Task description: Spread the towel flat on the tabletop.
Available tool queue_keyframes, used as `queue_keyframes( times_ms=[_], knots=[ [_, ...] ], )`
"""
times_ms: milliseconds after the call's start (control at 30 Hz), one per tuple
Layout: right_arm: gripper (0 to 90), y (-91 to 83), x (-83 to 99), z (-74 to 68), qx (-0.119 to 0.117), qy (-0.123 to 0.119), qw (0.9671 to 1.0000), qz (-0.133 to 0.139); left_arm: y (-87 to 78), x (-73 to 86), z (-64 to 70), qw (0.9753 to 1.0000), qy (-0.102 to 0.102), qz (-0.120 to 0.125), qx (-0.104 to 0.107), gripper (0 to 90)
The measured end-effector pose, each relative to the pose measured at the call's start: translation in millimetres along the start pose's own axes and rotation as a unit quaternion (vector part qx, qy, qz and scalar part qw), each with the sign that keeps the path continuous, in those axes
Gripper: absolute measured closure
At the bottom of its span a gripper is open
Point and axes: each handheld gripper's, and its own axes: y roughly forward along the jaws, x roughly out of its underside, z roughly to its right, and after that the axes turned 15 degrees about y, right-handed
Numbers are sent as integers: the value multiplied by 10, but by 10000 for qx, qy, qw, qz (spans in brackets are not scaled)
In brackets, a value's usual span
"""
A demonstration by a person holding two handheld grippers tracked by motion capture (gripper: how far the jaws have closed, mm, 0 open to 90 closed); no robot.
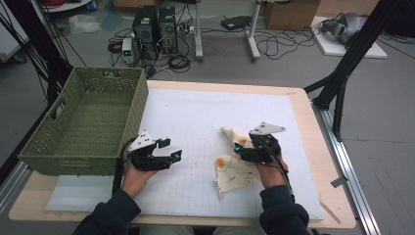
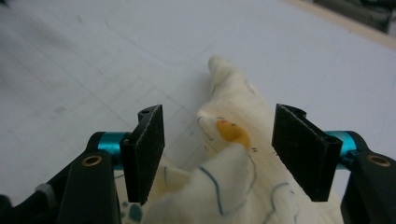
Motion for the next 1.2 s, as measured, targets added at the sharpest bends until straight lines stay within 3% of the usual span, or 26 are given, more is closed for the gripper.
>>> queue_keyframes(
  times_ms=[133,167,200,300,367,400,500,600,667,733,767,800,867,900,967,1033,1100,1200],
  knots=[
    [382,366,25,15,466,-35,9961,-752,-2,2,6,10000,-12,-3,21,320],
    [445,423,40,33,541,-65,9946,-883,-3,3,5,10000,-10,-10,31,322],
    [544,472,58,55,523,-44,9934,-1017,-3,4,4,10000,-11,-11,32,324],
    [720,542,82,54,462,-143,9911,-1242,-6,9,-6,10000,0,-18,20,332],
    [812,567,92,-13,233,-216,9908,-1319,-11,10,-11,10000,32,-29,26,352],
    [824,571,94,-49,120,-251,9910,-1309,-13,9,-13,10000,38,-24,24,362],
    [829,561,76,-225,-513,-337,9911,-1184,-23,4,-18,10000,40,-2,-41,367],
    [828,515,19,-420,-1286,-284,9869,-934,-40,-2,-29,9999,39,21,-103,370],
    [824,474,-21,-522,-1775,-205,9812,-731,-58,-4,-42,9999,30,35,-160,369],
    [813,440,-42,-564,-2003,-114,9779,-581,-74,-3,-57,9998,-3,64,-200,370],
    [807,434,-47,-555,-1987,-88,9787,-515,-81,-1,-63,9997,-9,67,-223,370],
    [805,434,-50,-527,-1833,-96,9818,-491,-84,0,-68,9997,-17,59,-218,370],
    [806,445,-55,-417,-1306,-20,9903,-480,-81,0,-65,9997,-15,58,-223,370],
    [806,455,-60,-334,-860,-32,9954,-431,-79,-1,-63,9997,-4,48,-220,371],
    [807,462,-65,-230,-357,0,9986,-383,-66,0,-54,9998,-2,43,-200,374],
    [803,475,-69,-133,149,26,9994,-306,-55,2,-50,9998,6,20,-173,375],
    [785,482,-72,-41,587,56,9980,-236,-47,3,-44,9999,15,2,-139,381],
    [678,492,-58,50,674,283,9969,-292,-37,4,-37,10000,22,1,-85,396]
  ],
)
